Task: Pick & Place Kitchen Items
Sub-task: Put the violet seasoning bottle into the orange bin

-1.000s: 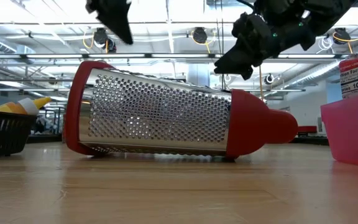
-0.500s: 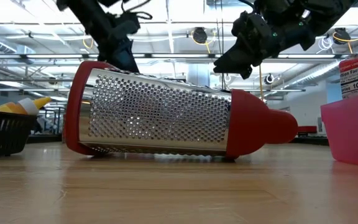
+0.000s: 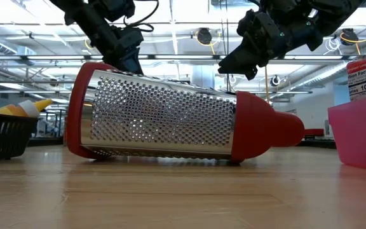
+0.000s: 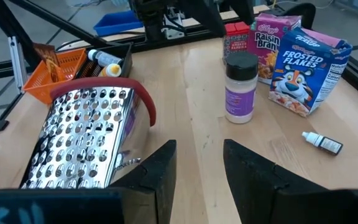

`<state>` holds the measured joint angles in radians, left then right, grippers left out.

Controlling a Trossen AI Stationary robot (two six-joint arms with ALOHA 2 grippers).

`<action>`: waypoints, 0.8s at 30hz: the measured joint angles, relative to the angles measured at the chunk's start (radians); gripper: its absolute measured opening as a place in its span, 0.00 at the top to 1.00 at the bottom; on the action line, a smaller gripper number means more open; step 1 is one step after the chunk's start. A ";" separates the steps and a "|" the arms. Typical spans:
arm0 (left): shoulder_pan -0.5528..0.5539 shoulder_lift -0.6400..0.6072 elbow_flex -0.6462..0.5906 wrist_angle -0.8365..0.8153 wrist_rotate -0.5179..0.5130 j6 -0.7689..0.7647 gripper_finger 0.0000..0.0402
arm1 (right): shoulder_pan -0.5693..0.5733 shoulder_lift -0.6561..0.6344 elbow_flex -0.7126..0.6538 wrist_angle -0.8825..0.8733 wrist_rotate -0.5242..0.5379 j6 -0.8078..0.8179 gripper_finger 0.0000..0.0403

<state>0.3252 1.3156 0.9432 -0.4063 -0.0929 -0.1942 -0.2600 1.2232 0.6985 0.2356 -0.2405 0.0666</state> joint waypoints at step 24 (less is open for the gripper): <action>0.003 0.170 0.004 0.048 -0.021 -0.009 0.36 | 0.000 0.000 0.000 0.000 0.000 0.000 0.68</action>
<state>0.3286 1.4853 0.9474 -0.3580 -0.1142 -0.2034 -0.2600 1.2228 0.6983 0.2356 -0.2409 0.0666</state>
